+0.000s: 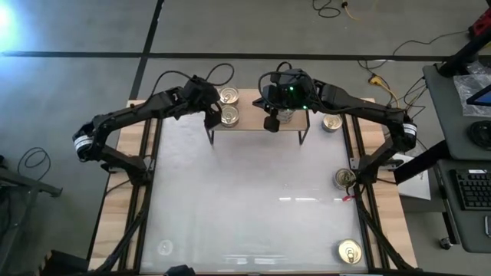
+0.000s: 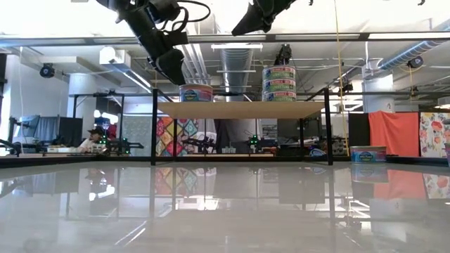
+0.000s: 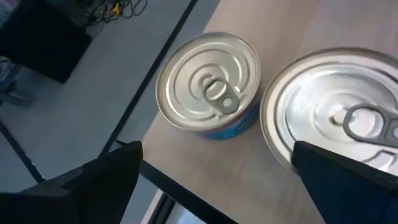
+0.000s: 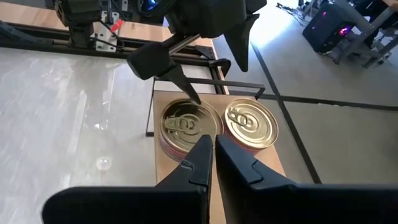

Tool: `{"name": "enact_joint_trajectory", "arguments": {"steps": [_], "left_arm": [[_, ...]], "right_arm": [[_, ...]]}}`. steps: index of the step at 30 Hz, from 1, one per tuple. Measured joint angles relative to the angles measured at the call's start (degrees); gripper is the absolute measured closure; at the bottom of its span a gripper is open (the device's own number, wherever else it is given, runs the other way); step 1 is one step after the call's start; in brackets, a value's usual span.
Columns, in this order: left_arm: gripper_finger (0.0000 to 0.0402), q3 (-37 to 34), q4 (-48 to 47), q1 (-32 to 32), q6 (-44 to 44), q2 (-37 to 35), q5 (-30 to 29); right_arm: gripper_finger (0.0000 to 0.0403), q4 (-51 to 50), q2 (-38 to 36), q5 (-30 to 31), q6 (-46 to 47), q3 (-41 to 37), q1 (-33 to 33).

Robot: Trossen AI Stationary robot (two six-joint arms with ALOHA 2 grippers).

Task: Stack canned seafood by type on shelf
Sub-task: Put the left blue-pink tuna can on the shelf aligned with the other blue-pink tuna can on the shelf

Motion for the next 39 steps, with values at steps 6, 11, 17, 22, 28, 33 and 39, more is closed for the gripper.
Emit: {"name": "enact_joint_trajectory", "arguments": {"steps": [6, 11, 17, 22, 28, 33, 39], "left_arm": [[0.0002, -0.02, 0.28, 0.08, -0.54, 0.58, 0.39], [0.0002, 0.01, 0.91, 0.15, -0.37, 1.39, -0.59], [0.0002, 0.04, 0.94, 0.26, 0.12, 1.57, -2.58], [0.0002, 0.04, 0.81, 0.26, 0.20, 1.53, -2.64], [0.0002, 0.04, 0.88, 0.26, 0.27, 1.53, -2.91], [0.0002, 0.04, 1.06, 0.65, 0.31, 1.61, -3.01], [0.0002, 0.04, 1.02, 0.70, 0.28, 1.70, -3.10]], "right_arm": [[0.0390, -0.01, 0.00, -0.01, -0.10, 0.00, 0.00], [0.0390, -0.64, 0.00, 0.00, -0.15, 0.00, 0.00], [0.0390, -1.86, 0.02, 0.00, 0.16, 0.00, 0.00], [0.0390, -2.62, 0.02, 0.00, 0.20, -0.02, 0.00], [0.0390, -2.64, 0.02, -0.02, 0.23, -0.02, 0.00], [0.0390, -2.66, 0.02, -0.02, 0.72, -0.02, 0.00], [0.0390, -3.05, 0.02, -0.02, 1.38, -0.04, 0.02]]}}
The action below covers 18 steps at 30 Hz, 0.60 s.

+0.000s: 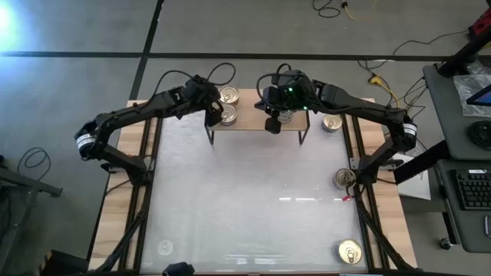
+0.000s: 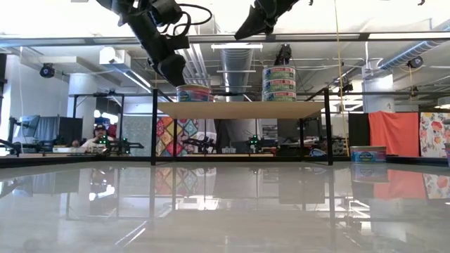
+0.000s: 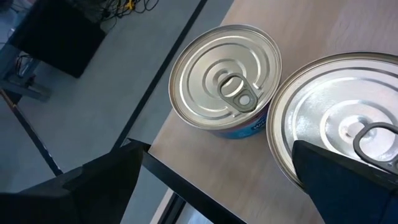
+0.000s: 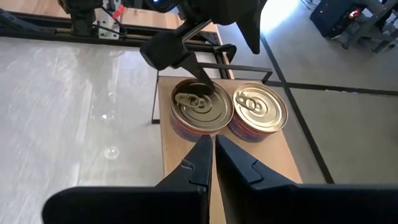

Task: Stack canned seafood by type on shelf
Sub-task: Put the left blue-pink tuna can on the shelf aligned with the other blue-pink tuna can on the shelf

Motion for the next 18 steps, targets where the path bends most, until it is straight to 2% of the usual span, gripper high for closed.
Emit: {"name": "enact_joint_trajectory", "arguments": {"steps": [8, 14, 18], "left_arm": [[0.0002, 2.15, -1.27, -0.61, -0.19, -0.30, 0.54], [0.0002, 4.07, -2.03, -1.62, -1.76, -0.21, 10.81], [0.0002, 3.46, -2.12, -1.75, -1.76, 1.13, 10.60]], "right_arm": [[0.0390, -0.27, 0.00, 0.00, 0.00, -0.03, 0.00], [0.0390, -0.74, 0.00, 0.00, -0.02, -0.03, 0.00], [0.0390, -0.77, 0.01, -0.02, -0.11, -0.03, 0.00]]}}
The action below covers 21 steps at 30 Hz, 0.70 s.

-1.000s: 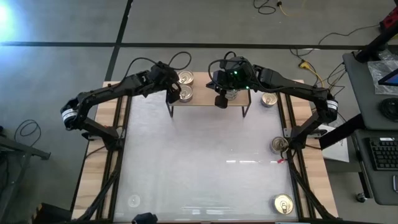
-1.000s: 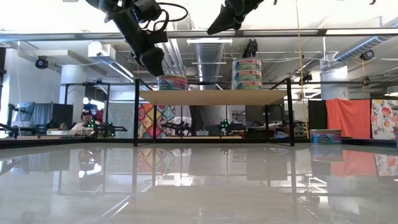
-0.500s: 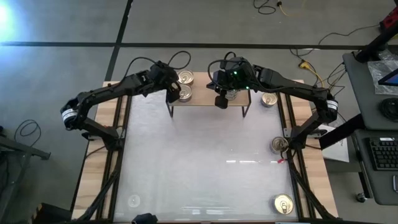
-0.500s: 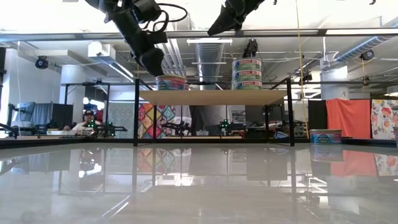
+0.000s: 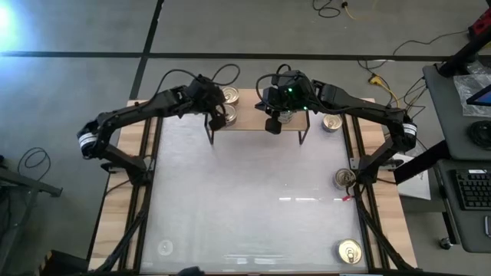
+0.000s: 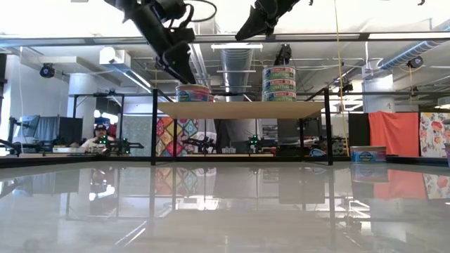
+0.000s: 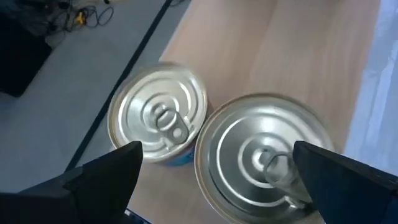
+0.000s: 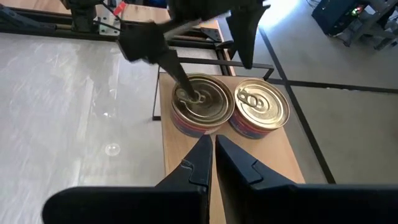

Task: Stack canned seafood by type on shelf
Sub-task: Put the left blue-pink tuna can on the shelf aligned with the other blue-pink tuna can on the shelf

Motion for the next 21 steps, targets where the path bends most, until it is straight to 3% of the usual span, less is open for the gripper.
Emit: {"name": "enact_joint_trajectory", "arguments": {"steps": [21], "left_arm": [[0.0002, 0.22, 0.72, -0.09, -0.26, 2.61, -3.65]], "right_arm": [[0.0390, -0.14, 0.01, 0.00, 0.02, 0.00, 0.00]]}}
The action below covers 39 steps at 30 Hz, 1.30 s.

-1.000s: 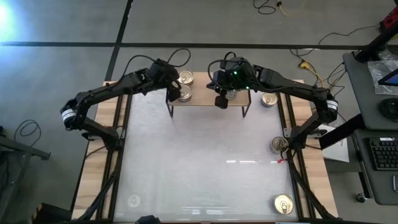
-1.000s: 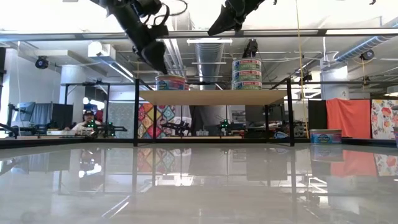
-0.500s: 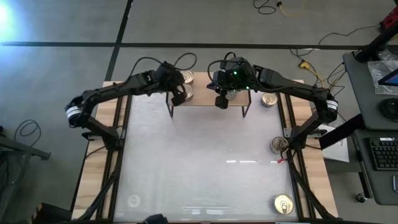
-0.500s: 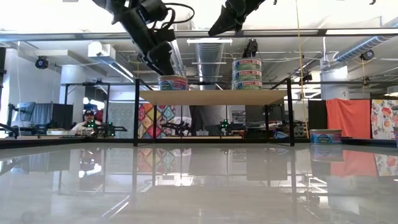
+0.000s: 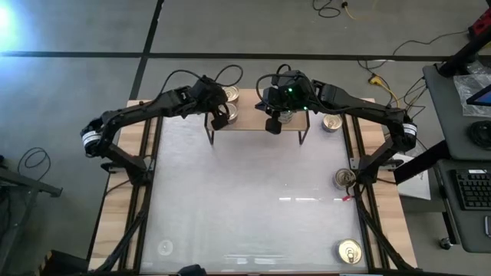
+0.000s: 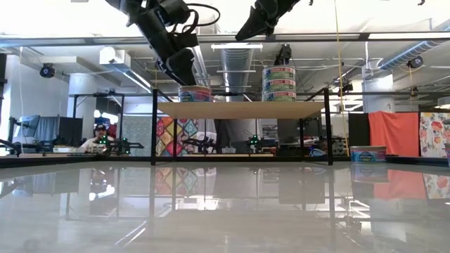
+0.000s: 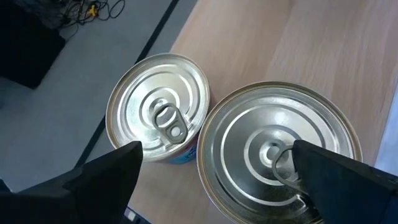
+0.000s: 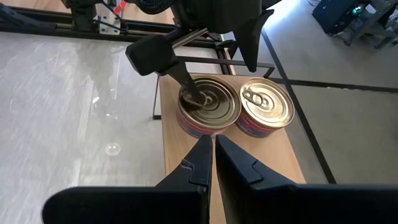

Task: Stack canned seafood by type on shelf
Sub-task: Put the left blue-pink tuna can on the shelf aligned with the other blue-pink tuna can on the shelf

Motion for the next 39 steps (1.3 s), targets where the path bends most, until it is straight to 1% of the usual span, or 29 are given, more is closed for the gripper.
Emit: {"name": "enact_joint_trajectory", "arguments": {"steps": [9, 39], "left_arm": [[0.0002, 1.06, -1.77, -0.20, 0.02, -0.08, -0.13], [0.0002, 1.15, -2.02, -0.98, -0.75, 0.31, 0.81]], "right_arm": [[0.0390, -0.08, 0.00, 0.00, 0.02, -0.01, 0.00], [0.0390, -1.20, 0.00, -0.01, 0.48, -0.02, -0.01]]}}
